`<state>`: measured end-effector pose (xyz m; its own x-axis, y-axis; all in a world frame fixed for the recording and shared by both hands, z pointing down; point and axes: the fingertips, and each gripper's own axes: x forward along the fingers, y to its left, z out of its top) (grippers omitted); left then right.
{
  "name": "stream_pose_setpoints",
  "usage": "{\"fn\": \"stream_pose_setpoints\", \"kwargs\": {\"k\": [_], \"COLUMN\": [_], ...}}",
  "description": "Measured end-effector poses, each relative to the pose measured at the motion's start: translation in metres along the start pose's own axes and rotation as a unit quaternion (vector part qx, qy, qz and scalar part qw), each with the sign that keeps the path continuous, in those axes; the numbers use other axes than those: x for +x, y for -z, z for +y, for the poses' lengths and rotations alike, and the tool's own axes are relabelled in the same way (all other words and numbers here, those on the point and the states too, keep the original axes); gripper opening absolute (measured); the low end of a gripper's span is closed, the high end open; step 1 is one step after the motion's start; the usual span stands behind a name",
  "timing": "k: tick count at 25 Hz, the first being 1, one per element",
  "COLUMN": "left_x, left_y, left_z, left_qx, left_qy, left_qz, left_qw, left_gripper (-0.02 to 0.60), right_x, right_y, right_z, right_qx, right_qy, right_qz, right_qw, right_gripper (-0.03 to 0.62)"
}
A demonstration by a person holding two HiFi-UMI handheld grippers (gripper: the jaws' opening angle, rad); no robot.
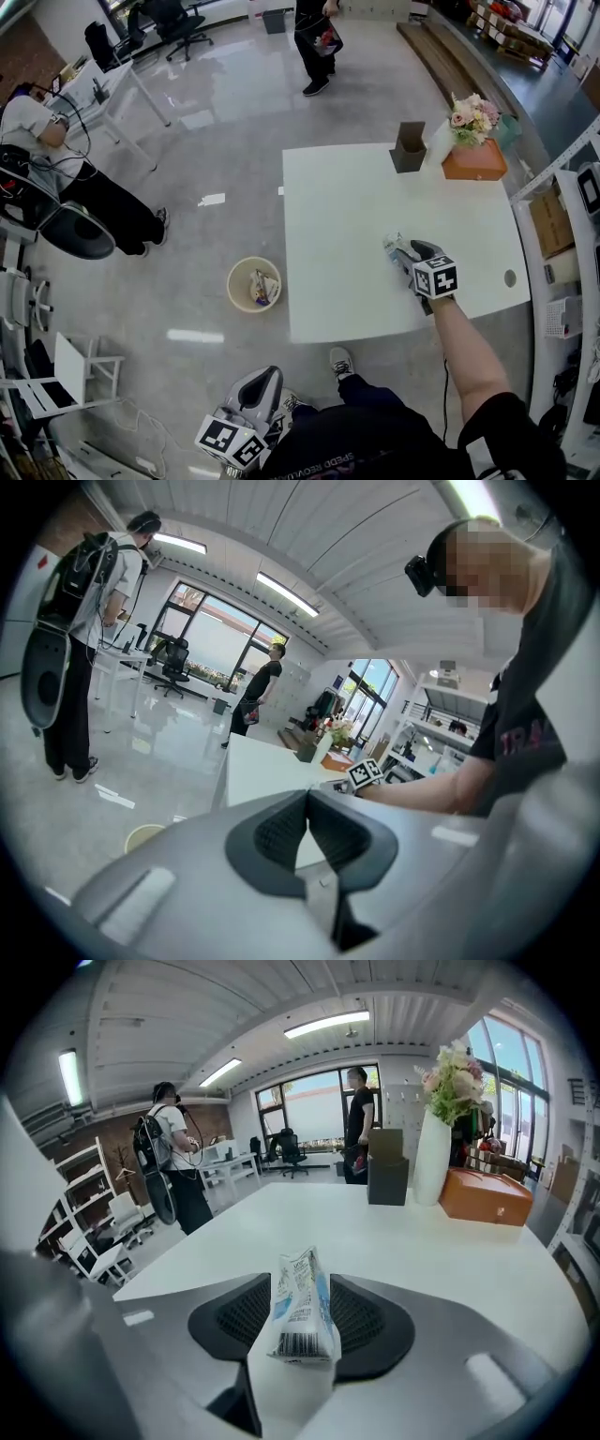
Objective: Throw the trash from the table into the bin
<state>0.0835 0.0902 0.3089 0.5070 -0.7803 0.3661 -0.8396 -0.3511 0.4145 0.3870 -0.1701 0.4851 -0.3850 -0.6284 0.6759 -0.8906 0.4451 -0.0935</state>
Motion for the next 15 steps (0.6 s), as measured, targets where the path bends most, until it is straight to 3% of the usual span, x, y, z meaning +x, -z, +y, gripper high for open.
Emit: {"fn": "stream_pose_setpoints", "kwargs": {"k": [7,15], "left_x": [0.001,-0.008], "left_y": [0.003,0.006], "left_z": [0.001,0.004], "left_qx": [-0.010,-0.018], "left_qy": [-0.019,-0.037], "left_qz": [-0.006,-0.012], "left_qw": [0.9998,0.9991], "left_gripper": [0.008,0.008], "right_x": [0.021,0.025], "right_y": [0.013,0.012], "right_z": [-0.001,0.000], "right_qx": [-0.010,-0.020], "right_qy": [-0.013,-0.004], "right_qz": [0.037,0.033], "right_qw": [0.999,0.999], "right_gripper": [0.198,0.155]}}
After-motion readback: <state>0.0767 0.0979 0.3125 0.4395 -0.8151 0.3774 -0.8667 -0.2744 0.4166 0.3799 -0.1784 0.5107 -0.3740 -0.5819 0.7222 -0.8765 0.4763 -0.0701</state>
